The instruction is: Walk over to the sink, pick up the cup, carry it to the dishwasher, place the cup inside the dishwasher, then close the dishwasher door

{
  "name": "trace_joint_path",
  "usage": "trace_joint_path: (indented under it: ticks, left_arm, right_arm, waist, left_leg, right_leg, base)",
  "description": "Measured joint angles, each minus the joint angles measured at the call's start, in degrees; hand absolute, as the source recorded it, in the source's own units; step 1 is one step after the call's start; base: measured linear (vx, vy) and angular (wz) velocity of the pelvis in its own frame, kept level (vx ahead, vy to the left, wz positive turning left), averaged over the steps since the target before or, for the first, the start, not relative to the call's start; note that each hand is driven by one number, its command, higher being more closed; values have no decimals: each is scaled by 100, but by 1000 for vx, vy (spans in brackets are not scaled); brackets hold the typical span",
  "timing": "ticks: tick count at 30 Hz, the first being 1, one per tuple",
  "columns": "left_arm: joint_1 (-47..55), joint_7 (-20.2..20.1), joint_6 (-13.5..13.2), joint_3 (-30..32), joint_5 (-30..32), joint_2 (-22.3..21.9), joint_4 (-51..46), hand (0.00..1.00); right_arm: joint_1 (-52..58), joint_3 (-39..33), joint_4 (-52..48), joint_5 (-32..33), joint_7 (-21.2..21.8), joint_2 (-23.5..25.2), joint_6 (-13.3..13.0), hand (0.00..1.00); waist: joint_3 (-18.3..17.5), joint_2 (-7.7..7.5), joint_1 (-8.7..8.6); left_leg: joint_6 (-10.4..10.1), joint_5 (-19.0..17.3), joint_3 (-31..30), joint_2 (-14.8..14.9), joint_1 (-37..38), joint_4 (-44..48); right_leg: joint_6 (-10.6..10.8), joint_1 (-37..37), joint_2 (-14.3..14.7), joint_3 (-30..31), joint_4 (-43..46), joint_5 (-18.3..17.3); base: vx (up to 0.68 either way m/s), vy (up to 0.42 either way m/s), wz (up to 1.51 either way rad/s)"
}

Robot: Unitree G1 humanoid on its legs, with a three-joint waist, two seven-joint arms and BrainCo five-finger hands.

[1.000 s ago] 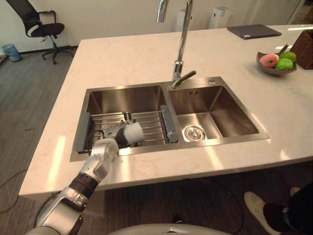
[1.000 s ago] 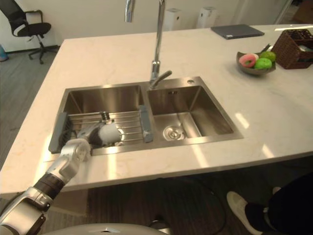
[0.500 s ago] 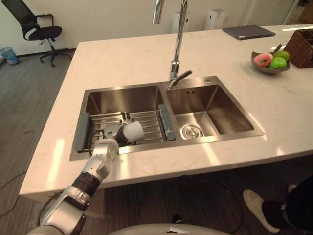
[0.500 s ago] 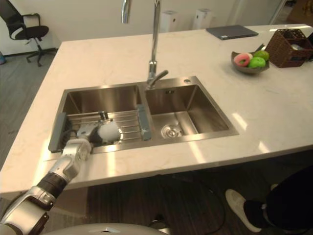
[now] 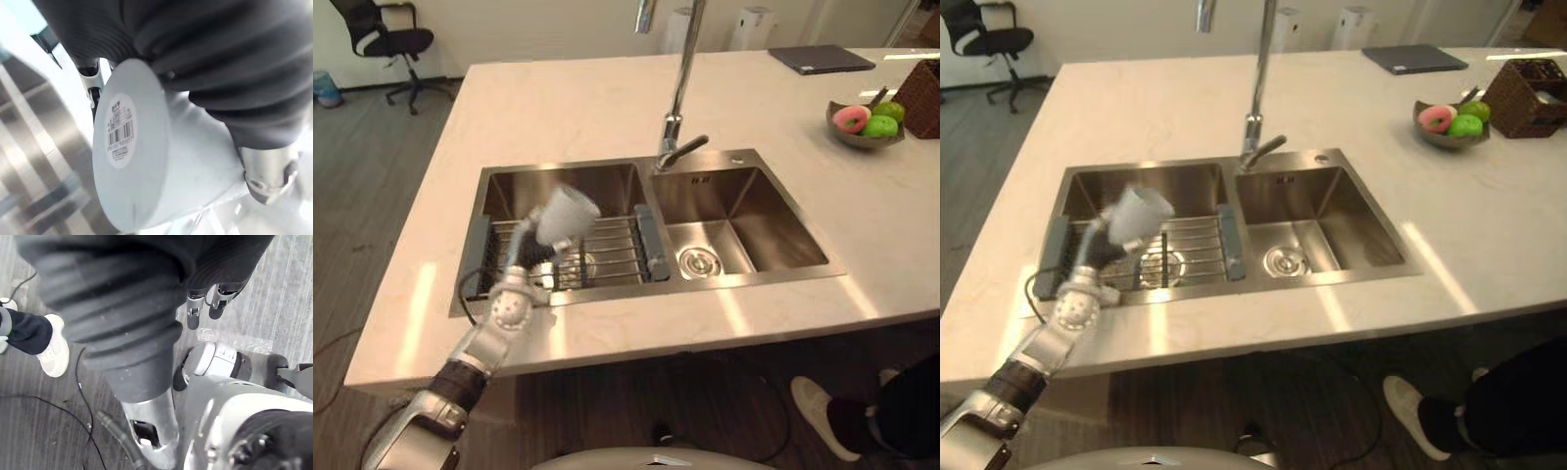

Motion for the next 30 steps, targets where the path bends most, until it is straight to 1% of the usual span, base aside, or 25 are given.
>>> trace_joint_path:
  ticks: [1,2,3,4,5,7,10,13,14,15,16,17,18,19,20,21,22,23,24,25,26,27,28,29,30]
  left_arm:
    - [-41,138,-210,621,-460,-190,-532,100]
    - [-74,211,-333,889,-668,-276,-752,100]
    - [-137,372,-607,1289,-1092,-414,-1112,100]
    - [-129,444,-797,1589,-1422,-528,-1376,100]
    - [-108,456,-869,1711,-1572,-573,-1479,100]
    - [69,452,-989,2009,-2057,-775,-1824,100]
    - [481,455,-976,2231,-2191,-1017,-2041,100]
    - [917,577,-791,2375,-2180,-1248,-2209,100]
    - [1024,613,-739,2429,-2177,-1294,-2225,100]
    - [1150,668,-662,2506,-2176,-1382,-2262,100]
    - [1240,686,-619,2585,-2157,-1450,-2326,100]
    - [1519,671,-555,2802,-2019,-1612,-2519,100]
    - [1575,659,-539,2842,-2000,-1639,-2568,100]
    - [1744,606,-496,2933,-1930,-1689,-2728,100]
    - [1929,484,-423,3022,-1814,-1678,-2913,100]
    - [1973,398,-417,3081,-1792,-1682,-2975,100]
    - [1989,316,-420,3138,-1782,-1680,-3027,100]
    - [2018,158,-435,3346,-1779,-1673,-3117,100]
    - [2026,135,-459,3447,-1779,-1672,-3152,100]
    - [2052,125,-532,3664,-1778,-1674,-3227,100]
    - [2066,125,-589,3765,-1778,-1669,-3244,100]
    - [2071,124,-669,3890,-1780,-1669,-3243,100]
    - [2093,119,-740,3884,-1785,-1663,-3211,100]
    - [2032,92,-747,3822,-1786,-1648,-3162,100]
    - [1831,9,-790,3792,-1777,-1683,-3037,100]
  right_arm:
    - [-3,-288,-5,-18,43,7,0,0]
    - [-3,-370,-6,-30,51,8,-1,0]
    - [-5,-535,-6,-84,76,25,3,0]
    - [-1,-596,-6,-123,135,53,7,0]
    - [-1,-627,-13,-125,164,80,7,0]
    - [-15,-765,-82,-157,260,251,8,0]
    - [-6,-767,-232,-416,284,388,-2,0]
    - [8,-761,-230,-690,271,445,-124,0]
    - [7,-758,-234,-726,271,446,-143,0]
    - [-3,-751,-235,-749,267,463,-153,0]
    - [-19,-737,-238,-768,250,473,-155,0]
    - [-1,-662,-237,-791,220,485,-144,0]
    - [1,-636,-237,-790,212,484,-142,0]
    - [26,-540,-236,-792,151,474,-123,0]
    - [121,-473,-221,-792,59,470,-102,0]
    - [130,-463,-222,-787,15,458,-103,0]
    - [138,-465,-225,-787,-21,445,-111,0]
    - [171,-472,-232,-785,-115,353,-168,0]
    - [169,-463,-229,-786,-137,327,-201,0]
    - [120,-355,-227,-782,-188,236,-282,0]
    - [84,-268,-227,-783,-235,161,-302,0]
    - [44,-256,-230,-769,-271,8,-328,0]
    - [43,-257,-306,-715,-275,-226,-344,0]
    - [4,-284,-311,-679,-264,-279,-339,0]
    - [-196,-334,-203,-667,-263,-322,-333,0]
  waist:
    - [-1,2,118]
    - [-1,5,170]
    - [-4,10,270]
    - [-6,11,371]
    - [-9,6,422]
    - [-54,-10,644]
    - [-74,-13,815]
    - [-239,3,926]
    - [-252,-9,944]
    - [-215,53,964]
    - [-220,40,980]
    - [-198,61,1072]
    - [-194,58,1085]
    - [-159,82,1161]
    - [-125,111,1221]
    - [-100,130,1195]
    - [-76,167,1204]
    - [-68,234,1282]
    - [-56,230,1321]
    - [-72,232,1403]
    - [-70,280,1446]
    - [-74,377,1493]
    - [-129,641,1480]
    - [-124,699,1409]
    - [-127,745,1293]
  left_leg:
    - [0,0,-18,-10,5,7]
    - [0,0,-39,-15,8,10]
    - [-1,1,-70,-19,20,20]
    - [-1,0,-106,-22,54,30]
    - [-2,-1,-120,-23,63,37]
    - [-1,-8,-196,-24,31,49]
    - [-26,-88,-237,-14,28,102]
    - [2,-112,-257,-7,2,115]
    - [-15,-100,-313,-7,-3,136]
    - [-26,-96,-410,-10,-55,230]
    - [2,-69,-486,-14,-84,318]
    - [-9,-74,-726,-52,-207,507]
    - [-9,-73,-780,-63,-228,532]
    - [-16,-62,-1006,-121,-306,640]
    - [-9,28,-1092,-210,-390,702]
    - [30,33,-1054,-229,-430,699]
    - [65,0,-986,-215,-485,715]
    - [107,-89,-381,-52,-633,830]
    - [121,-95,-158,0,-665,806]
    - [354,-114,241,67,-704,917]
    - [432,-161,432,116,-776,1059]
    - [645,-185,794,277,-862,1465]
    - [529,24,973,262,-1087,1729]
    - [623,102,930,198,-1271,1761]
    - [767,695,366,-34,-1482,1045]
  right_leg:
    - [-2,12,-9,-13,1,-5]
    - [0,27,-16,-31,2,-7]
    - [1,86,-32,-136,2,-17]
    - [1,161,-38,-189,3,-30]
    - [1,194,-43,-225,3,-41]
    - [11,235,-49,-348,3,-80]
    - [4,380,-50,-465,3,-124]
    - [-32,397,-61,-551,47,-196]
    - [5,392,-73,-594,137,-228]
    - [2,392,-97,-696,263,-301]
    - [5,397,-112,-754,344,-335]
    - [15,407,-182,-968,598,-508]
    - [23,419,-198,-1021,637,-541]
    - [37,505,-249,-1277,792,-662]
    - [66,680,-361,-1709,951,-816]
    - [73,759,-411,-1926,996,-881]
    - [73,819,-450,-2137,1025,-947]
    - [107,914,-519,-2538,1054,-1014]
    - [108,916,-574,-2667,1057,-1014]
    - [96,856,-756,-2801,1154,-1006]
    - [99,770,-864,-2827,1256,-1008]
    - [133,595,-1104,-2861,1568,-1017]
    - [-28,310,-1277,-2889,2384,-1216]
    - [-168,16,-1309,-2767,2739,-1562]
    - [-651,-622,-843,-2674,2952,-1946]
  base:
    - [49,-3,10]
    - [33,-1,13]
    - [15,-1,24]
    - [5,-1,28]
    - [-26,-6,31]
    - [-72,-16,25]
    - [-100,-22,19]
    - [-57,-10,15]
    - [-16,-5,31]
    - [-12,-4,35]
    - [1,-4,70]
    - [5,-7,64]
    - [-4,-21,102]
    - [-43,-33,136]
    - [-65,-20,164]
    - [-122,18,152]
    - [-162,34,144]
    - [-156,31,126]
    - [-95,50,116]
    - [-23,79,52]
    - [1,139,42]
    - [47,120,47]
    - [-24,177,73]
    - [-160,96,127]
    - [-231,31,198]
